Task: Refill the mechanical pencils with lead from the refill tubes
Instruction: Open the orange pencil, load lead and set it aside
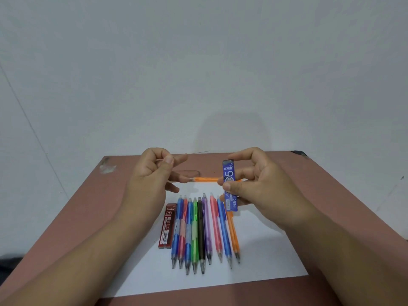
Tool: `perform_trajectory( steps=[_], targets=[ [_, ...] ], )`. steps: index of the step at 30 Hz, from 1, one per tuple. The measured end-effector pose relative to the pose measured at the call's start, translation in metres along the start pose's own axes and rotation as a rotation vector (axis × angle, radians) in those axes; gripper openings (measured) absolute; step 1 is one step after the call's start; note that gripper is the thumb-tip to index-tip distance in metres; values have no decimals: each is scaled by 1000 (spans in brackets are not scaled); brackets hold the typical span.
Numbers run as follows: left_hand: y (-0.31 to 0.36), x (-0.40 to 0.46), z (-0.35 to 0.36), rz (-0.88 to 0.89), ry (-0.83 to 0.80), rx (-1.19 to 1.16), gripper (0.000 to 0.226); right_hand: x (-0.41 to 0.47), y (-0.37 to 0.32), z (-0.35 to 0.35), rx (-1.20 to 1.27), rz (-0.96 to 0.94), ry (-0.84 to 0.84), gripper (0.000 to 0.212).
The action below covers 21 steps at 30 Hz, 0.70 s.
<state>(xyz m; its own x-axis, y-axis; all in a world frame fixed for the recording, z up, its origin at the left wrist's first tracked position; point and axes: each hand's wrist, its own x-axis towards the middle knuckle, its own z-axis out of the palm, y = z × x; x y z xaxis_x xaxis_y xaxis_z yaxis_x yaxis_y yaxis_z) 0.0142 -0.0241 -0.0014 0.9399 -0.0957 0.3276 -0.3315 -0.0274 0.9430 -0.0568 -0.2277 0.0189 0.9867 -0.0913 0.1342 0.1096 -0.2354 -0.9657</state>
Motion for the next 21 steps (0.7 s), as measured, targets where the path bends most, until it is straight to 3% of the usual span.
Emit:
perform_trajectory(
  steps=[4, 10, 15, 18, 21],
  targets=[
    [-1, -1, -1, 9, -7, 80, 14, 1, -1, -19, -88, 65, -5, 37],
    [-2, -3, 0, 31, -61, 195, 14, 1, 0, -33, -346, 281, -250, 46],
    [0, -7, 1, 38, -112, 227, 12, 4, 5, -33, -701, 219, -287, 43],
    [-1, -9, 2, 45, -125, 256, 12, 6, 8, -35, -747, 204, -306, 43],
    [0, -11, 3, 51, -150, 297, 14, 5, 12, -31, -705, 26, -136, 37]
  ],
)
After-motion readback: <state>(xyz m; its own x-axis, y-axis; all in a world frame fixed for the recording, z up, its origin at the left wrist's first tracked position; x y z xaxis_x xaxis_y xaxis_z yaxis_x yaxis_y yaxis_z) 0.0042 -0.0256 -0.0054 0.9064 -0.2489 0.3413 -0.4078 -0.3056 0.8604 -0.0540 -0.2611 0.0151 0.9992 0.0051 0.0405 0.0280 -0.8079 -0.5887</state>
